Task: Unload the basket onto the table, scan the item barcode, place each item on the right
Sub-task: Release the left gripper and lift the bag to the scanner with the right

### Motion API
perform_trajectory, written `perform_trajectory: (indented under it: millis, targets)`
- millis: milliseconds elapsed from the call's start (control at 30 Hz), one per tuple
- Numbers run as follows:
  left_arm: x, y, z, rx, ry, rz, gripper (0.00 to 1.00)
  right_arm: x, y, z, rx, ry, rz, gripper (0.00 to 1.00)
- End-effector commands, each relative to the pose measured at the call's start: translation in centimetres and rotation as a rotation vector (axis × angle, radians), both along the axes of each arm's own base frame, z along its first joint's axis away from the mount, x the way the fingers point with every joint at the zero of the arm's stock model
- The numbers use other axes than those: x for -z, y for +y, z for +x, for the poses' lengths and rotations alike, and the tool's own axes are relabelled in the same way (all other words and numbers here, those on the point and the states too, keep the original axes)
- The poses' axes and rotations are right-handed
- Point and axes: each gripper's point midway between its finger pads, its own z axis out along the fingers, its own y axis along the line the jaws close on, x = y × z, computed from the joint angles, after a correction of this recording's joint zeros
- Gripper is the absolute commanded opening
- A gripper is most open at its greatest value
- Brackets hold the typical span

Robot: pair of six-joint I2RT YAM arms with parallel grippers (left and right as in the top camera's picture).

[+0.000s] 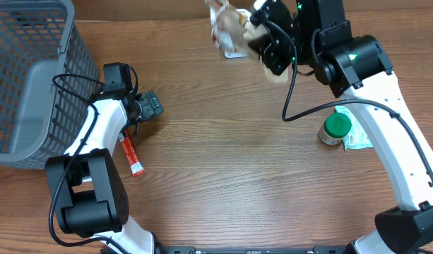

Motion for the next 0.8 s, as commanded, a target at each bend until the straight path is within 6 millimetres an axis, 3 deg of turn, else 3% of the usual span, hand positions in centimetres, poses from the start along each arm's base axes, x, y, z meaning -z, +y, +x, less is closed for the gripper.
perform_trajectory:
  millis: [0,200,667,767]
  targets:
    - [-0.3,0.5,0.6,0.006,-0.011,0.017,1.0,-1.9,-1.0,1.5,0.011,-0.183,-0.147,0.04]
    - [-0.3,0.5,0.6,0.006,-0.011,0.017,1.0,-2.0,-0.6,4.7,0.096,-0.293,-0.207,0.04]
    - [-0.3,0.5,0.6,0.006,-0.011,0.017,1.0,5.1,0.8,13.8,0.285,-0.407,-0.293,0.04]
    - [-0.3,0.5,0.6,0.006,-0.011,0.017,1.0,7.1,1.2,15.0,0.274,-0.42,-0.329,0.04]
